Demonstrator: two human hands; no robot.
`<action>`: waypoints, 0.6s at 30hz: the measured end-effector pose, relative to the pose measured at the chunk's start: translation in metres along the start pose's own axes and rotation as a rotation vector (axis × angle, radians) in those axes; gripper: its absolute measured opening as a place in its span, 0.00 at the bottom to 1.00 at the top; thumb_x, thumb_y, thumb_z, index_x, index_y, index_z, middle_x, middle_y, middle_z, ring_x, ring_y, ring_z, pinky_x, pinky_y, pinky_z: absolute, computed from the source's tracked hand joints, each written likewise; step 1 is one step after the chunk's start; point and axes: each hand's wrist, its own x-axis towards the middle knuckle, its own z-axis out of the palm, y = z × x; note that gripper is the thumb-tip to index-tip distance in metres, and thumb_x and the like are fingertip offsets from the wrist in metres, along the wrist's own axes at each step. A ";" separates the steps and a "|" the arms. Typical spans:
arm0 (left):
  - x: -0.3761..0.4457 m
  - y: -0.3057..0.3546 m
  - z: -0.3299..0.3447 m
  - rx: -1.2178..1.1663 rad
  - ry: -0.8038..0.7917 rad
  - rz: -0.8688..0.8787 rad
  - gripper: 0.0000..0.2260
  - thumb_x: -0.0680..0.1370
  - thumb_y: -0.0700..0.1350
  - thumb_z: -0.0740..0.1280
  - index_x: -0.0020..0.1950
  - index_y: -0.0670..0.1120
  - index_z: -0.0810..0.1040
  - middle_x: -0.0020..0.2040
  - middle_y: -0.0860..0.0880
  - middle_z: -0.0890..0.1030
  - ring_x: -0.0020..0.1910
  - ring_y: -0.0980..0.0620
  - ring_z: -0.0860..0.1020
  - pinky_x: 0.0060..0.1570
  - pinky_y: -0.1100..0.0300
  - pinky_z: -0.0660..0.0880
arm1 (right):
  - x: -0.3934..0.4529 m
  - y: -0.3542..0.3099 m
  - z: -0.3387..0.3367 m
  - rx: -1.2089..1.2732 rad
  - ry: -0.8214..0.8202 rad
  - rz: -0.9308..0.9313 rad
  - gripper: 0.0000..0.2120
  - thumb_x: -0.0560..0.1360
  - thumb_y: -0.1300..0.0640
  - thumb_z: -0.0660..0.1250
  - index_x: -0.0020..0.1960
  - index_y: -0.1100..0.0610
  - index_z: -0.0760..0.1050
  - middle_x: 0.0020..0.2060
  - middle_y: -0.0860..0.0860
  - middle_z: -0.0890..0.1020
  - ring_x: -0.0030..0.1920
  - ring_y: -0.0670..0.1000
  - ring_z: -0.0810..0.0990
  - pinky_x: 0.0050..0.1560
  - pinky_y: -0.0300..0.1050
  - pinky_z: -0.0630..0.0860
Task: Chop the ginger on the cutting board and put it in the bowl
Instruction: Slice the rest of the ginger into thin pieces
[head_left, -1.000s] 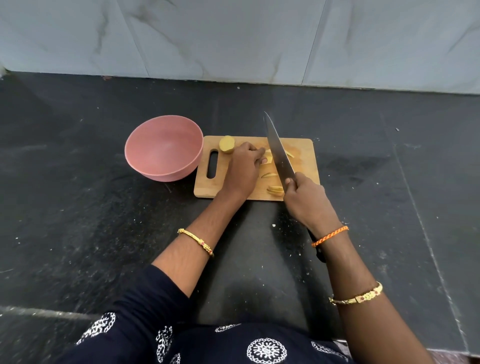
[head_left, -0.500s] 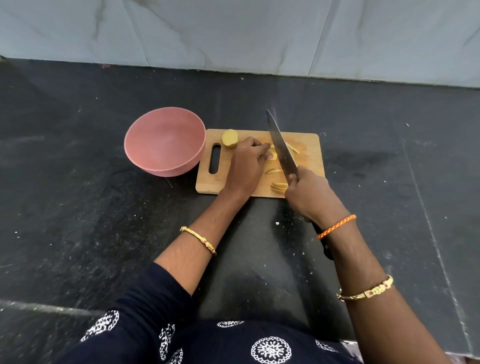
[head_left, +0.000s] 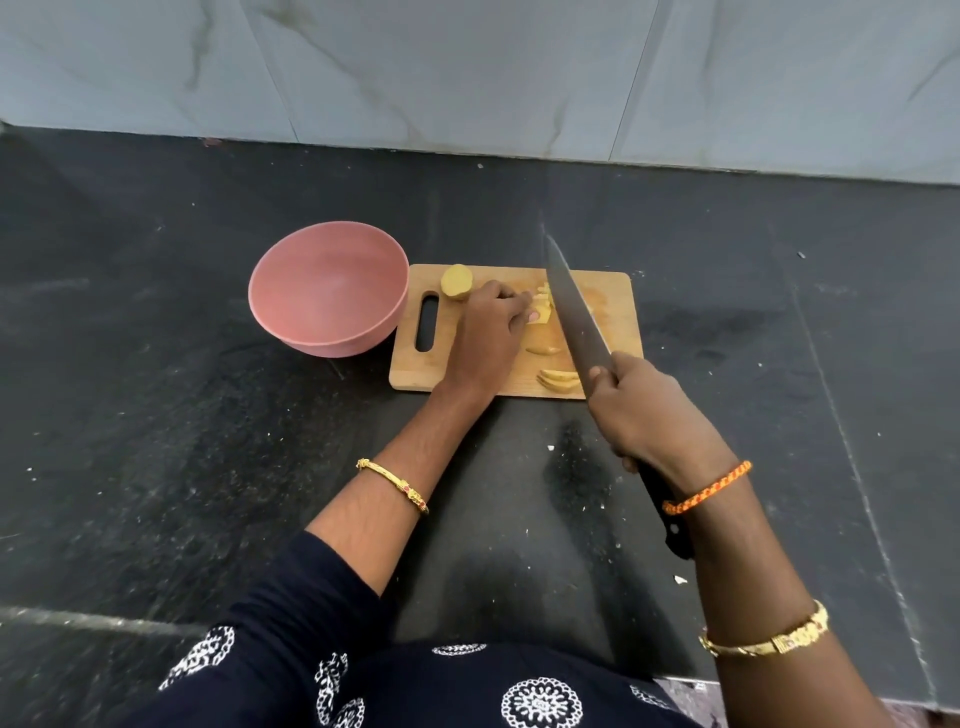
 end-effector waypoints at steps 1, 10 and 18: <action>0.000 0.000 0.000 -0.005 -0.019 -0.008 0.10 0.79 0.39 0.63 0.57 0.37 0.79 0.45 0.45 0.77 0.42 0.57 0.72 0.42 0.73 0.69 | 0.001 -0.001 0.001 0.010 0.041 -0.036 0.11 0.81 0.52 0.52 0.50 0.57 0.69 0.42 0.57 0.76 0.36 0.54 0.74 0.36 0.48 0.75; -0.002 -0.003 -0.002 -0.064 -0.030 -0.042 0.10 0.79 0.38 0.63 0.56 0.36 0.79 0.45 0.44 0.76 0.40 0.60 0.71 0.43 0.75 0.67 | 0.019 -0.005 0.017 0.011 0.121 -0.079 0.09 0.81 0.53 0.52 0.48 0.56 0.68 0.42 0.57 0.75 0.43 0.58 0.75 0.44 0.50 0.74; -0.003 -0.005 -0.003 -0.071 0.006 -0.036 0.11 0.75 0.34 0.66 0.57 0.36 0.79 0.50 0.42 0.81 0.50 0.50 0.77 0.52 0.66 0.72 | 0.030 -0.005 0.023 -0.040 0.136 -0.087 0.13 0.81 0.53 0.52 0.57 0.59 0.72 0.46 0.59 0.79 0.45 0.58 0.77 0.43 0.47 0.72</action>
